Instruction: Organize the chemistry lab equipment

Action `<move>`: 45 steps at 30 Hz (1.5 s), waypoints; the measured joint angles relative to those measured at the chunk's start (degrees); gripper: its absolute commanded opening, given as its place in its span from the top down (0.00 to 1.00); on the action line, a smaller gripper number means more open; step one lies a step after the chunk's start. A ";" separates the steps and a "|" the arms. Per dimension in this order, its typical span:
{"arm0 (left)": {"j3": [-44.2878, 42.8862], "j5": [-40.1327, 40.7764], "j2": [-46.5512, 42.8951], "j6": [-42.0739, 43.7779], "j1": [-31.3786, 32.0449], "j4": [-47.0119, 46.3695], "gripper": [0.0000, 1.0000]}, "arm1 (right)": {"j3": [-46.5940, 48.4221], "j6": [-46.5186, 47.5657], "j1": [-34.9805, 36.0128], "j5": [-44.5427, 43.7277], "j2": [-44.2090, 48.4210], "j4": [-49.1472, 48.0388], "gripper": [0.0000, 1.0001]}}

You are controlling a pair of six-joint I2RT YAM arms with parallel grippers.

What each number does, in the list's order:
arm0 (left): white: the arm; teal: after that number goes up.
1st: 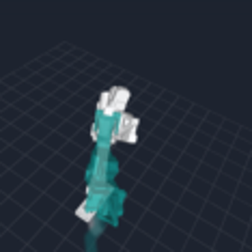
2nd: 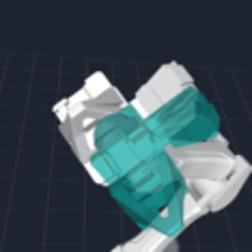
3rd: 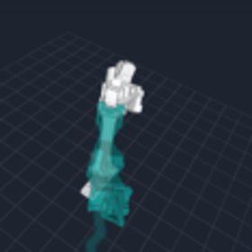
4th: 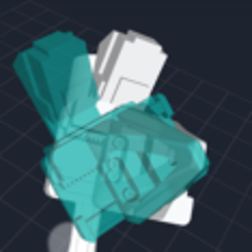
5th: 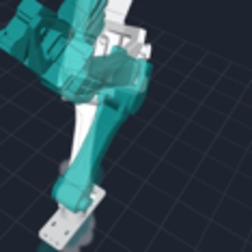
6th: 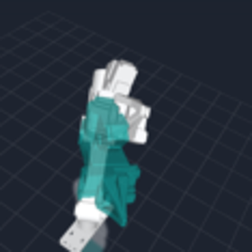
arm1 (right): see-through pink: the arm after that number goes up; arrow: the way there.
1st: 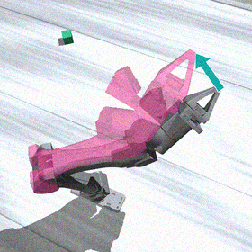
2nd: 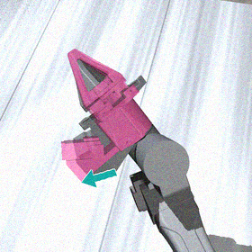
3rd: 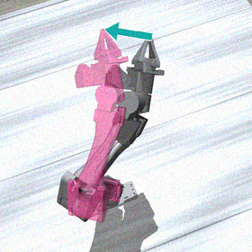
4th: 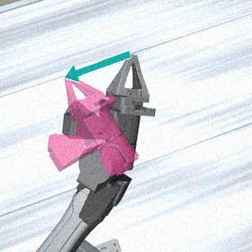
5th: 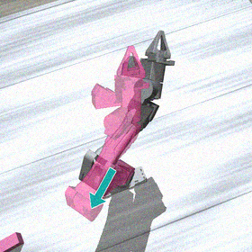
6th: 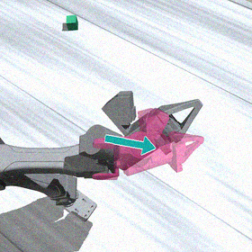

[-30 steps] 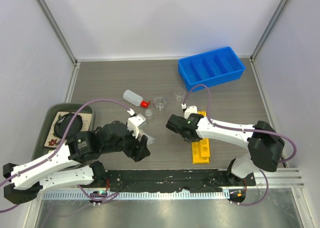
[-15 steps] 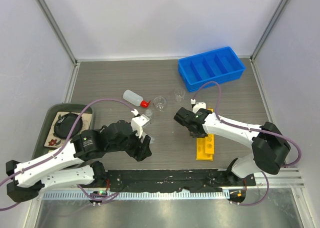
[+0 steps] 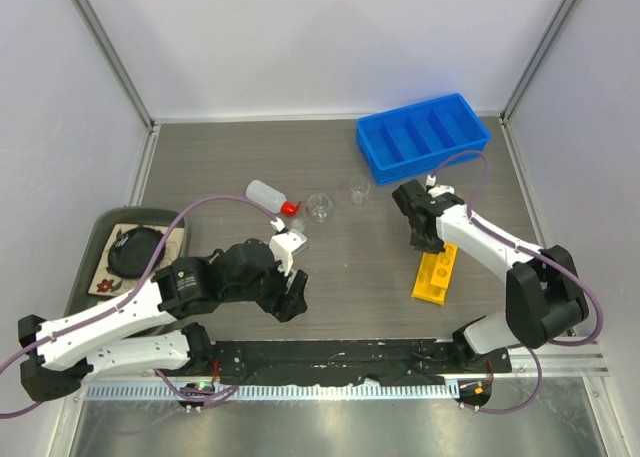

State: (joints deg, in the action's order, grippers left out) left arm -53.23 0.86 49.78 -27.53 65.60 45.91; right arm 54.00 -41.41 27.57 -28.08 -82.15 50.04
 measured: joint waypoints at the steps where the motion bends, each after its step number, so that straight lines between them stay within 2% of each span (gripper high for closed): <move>1: 0.00 0.00 0.11 0.09 0.00 0.00 0.32 | 0.31 0.92 -1.49 0.17 -0.35 -0.52 0.96; 13: -0.24 0.07 1.16 1.01 0.00 0.00 0.32 | 5.68 7.58 -17.73 3.02 -6.99 -8.09 0.97; 20: -0.94 0.50 2.67 1.25 0.00 0.04 0.33 | 11.82 10.36 -22.05 2.93 -13.18 -10.64 0.98; 31: -1.07 1.07 3.32 1.20 0.00 0.20 0.33 | 16.13 11.87 -27.19 2.82 -17.79 -14.27 0.96; 34: -1.16 1.07 3.67 1.16 0.00 0.20 0.33 | 16.44 11.96 -27.80 2.67 -18.14 -14.86 0.91; 38: -1.20 1.07 3.72 0.96 0.00 0.22 0.33 | 16.52 11.98 -27.96 2.69 -18.18 -14.91 0.76; 45: -1.22 1.05 3.72 0.87 0.00 0.24 0.33 | 16.87 12.20 -28.09 2.73 -18.64 -13.33 0.67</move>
State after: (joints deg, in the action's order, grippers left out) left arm -54.46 1.91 53.49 -26.65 65.60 46.15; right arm 70.87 -29.21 -0.51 -25.34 -100.79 36.71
